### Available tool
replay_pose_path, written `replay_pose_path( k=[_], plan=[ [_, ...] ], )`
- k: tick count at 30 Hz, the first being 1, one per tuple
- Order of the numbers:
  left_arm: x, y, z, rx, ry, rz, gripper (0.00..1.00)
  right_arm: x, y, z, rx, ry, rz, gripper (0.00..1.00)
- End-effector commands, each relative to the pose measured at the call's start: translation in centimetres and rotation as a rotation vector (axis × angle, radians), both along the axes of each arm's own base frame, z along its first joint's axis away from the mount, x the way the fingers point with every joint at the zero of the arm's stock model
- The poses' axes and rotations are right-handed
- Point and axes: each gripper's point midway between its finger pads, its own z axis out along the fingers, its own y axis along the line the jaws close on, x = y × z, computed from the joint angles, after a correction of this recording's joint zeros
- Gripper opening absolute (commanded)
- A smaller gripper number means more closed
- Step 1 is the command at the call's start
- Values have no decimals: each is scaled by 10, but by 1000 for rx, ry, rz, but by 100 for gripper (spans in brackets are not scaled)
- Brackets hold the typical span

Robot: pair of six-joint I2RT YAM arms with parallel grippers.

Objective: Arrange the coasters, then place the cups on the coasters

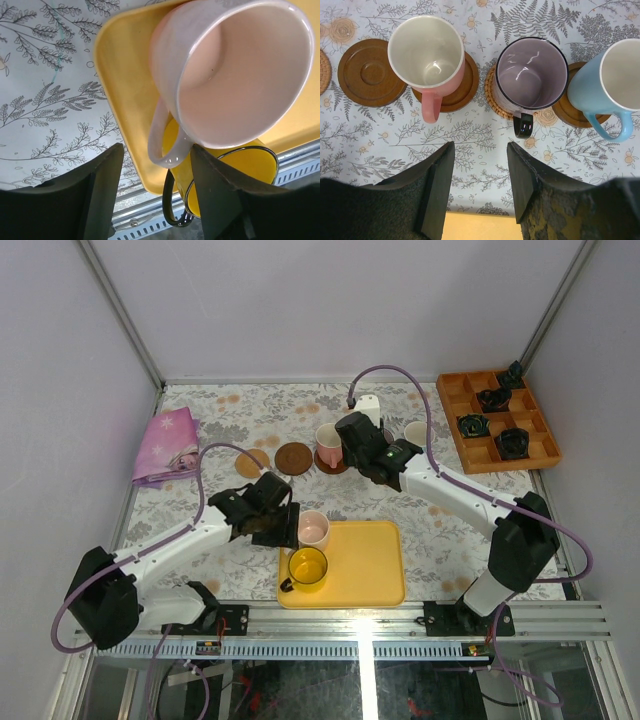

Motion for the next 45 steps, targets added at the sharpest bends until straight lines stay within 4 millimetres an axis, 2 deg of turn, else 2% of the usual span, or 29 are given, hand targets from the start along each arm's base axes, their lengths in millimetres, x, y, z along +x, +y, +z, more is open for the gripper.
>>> replay_pose_path(
  k=[1,6,12,18,22,26,28,33,41,45],
  plan=[
    [7,-18,7,-36,-52,-96,55,2,9,7,31,-5,10,54],
    [6,-32,5,-65,-63,-167,54,1,7,6,25,1,8,54],
    [12,-34,-5,-15,-82,-204,51,-1,6,3,24,8,3,54],
    [22,-36,-10,5,-116,-209,43,-3,4,0,21,14,-1,54],
    [26,-35,-13,23,-133,-207,24,-4,3,-2,16,20,0,54],
    [28,-33,-14,30,-145,-207,14,-4,4,-4,15,23,0,54],
    [29,-33,-12,26,-157,-201,2,-4,3,-4,13,23,-1,54],
    [43,-30,7,24,-260,-166,0,-3,2,-4,5,18,-3,54],
    [91,-22,73,57,-530,-64,0,0,-1,3,9,-16,-15,54],
    [112,-17,93,81,-620,8,0,0,-4,4,3,-28,-25,54]
  ],
)
